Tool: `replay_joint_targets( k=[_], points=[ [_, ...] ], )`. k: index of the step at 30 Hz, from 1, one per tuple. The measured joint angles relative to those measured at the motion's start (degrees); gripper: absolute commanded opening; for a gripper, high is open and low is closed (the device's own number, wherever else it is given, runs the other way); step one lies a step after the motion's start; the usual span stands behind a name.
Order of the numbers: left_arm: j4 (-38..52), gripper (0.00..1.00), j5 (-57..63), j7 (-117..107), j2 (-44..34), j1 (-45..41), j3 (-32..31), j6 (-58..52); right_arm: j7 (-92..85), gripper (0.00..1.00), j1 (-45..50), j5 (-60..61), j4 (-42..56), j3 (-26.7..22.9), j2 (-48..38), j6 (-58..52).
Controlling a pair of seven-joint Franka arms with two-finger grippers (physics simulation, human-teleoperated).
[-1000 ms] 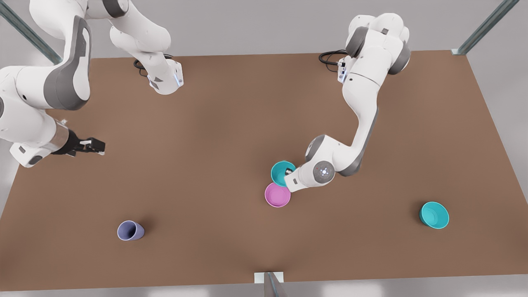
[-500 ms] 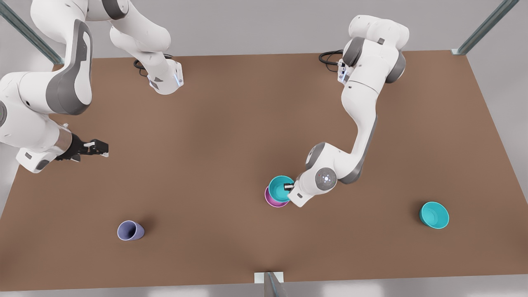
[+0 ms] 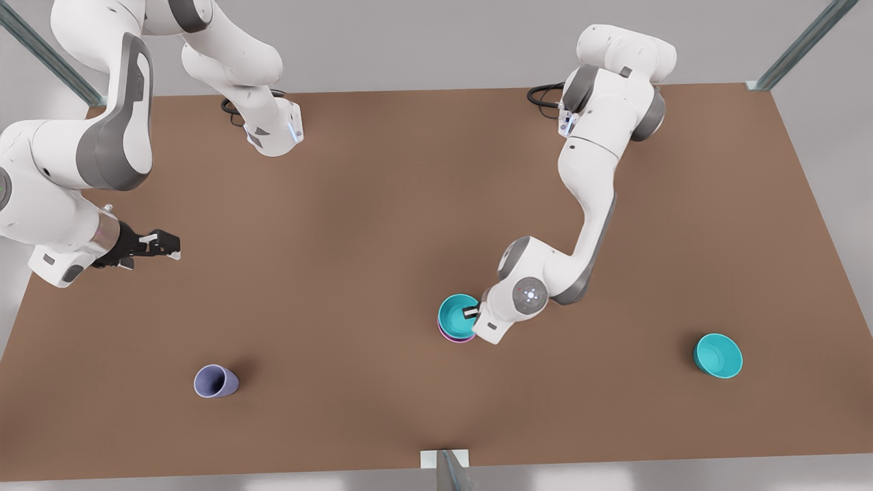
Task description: Stack the blue bowl on the pink bowl
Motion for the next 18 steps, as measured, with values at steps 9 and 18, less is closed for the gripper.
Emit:
replay_joint_targets(
  k=[9,18],
  points=[
    [0.0,0.21,0.0,-3.5,0.3,-0.1,0.0,0.7,-0.7,1.00,0.0,0.0,-0.1,0.0,0.0,0.0],
    [-0.1,1.00,1.9,-2.3,-14.8,13.3,0.3,-9.3,-1.1,1.00,0.0,0.0,-0.2,0.0,0.0,0.0]
  ],
)
